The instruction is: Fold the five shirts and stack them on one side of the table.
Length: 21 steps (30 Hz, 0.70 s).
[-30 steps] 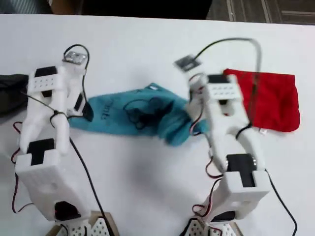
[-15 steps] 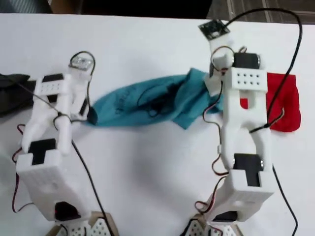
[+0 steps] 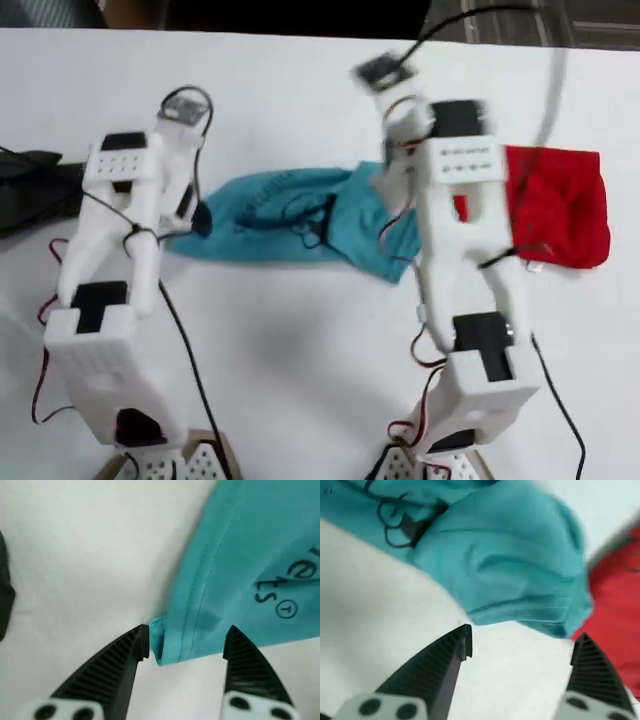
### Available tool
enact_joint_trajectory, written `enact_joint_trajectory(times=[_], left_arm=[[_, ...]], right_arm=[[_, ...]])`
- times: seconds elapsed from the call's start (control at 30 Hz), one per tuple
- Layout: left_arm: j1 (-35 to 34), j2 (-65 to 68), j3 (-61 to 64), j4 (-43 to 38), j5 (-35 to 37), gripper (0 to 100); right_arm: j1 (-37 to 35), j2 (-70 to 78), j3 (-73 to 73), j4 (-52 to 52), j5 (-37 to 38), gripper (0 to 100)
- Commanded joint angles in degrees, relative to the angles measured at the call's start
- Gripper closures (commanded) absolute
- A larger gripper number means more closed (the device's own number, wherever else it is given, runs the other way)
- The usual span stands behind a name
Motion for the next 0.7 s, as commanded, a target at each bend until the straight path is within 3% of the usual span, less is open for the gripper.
enact_joint_trajectory(times=[0.0, 0.27, 0.43, 0.63, 0.67], left_arm=[[1.2, -0.4, -5.8, 0.7, 2.3, 74], [1.9, -0.3, -1.4, -4.9, 5.3, 74], [1.9, -0.3, 6.7, -11.5, 5.0, 74], [1.9, -0.3, 9.8, -14.5, 5.0, 74], [1.9, -0.3, 9.7, -14.5, 5.0, 74]], right_arm=[[-4.9, -1.8, 10.5, -3.6, -0.5, 67.9], [-4.2, -0.9, 30.9, -24.1, -0.3, 67.9], [1.6, 2.5, 31.9, -31.9, -0.3, 68.9], [12.4, 7.0, 21.5, -34.8, -0.3, 99.1], [13.6, 7.3, 19.6, -34.5, -0.3, 97.5]])
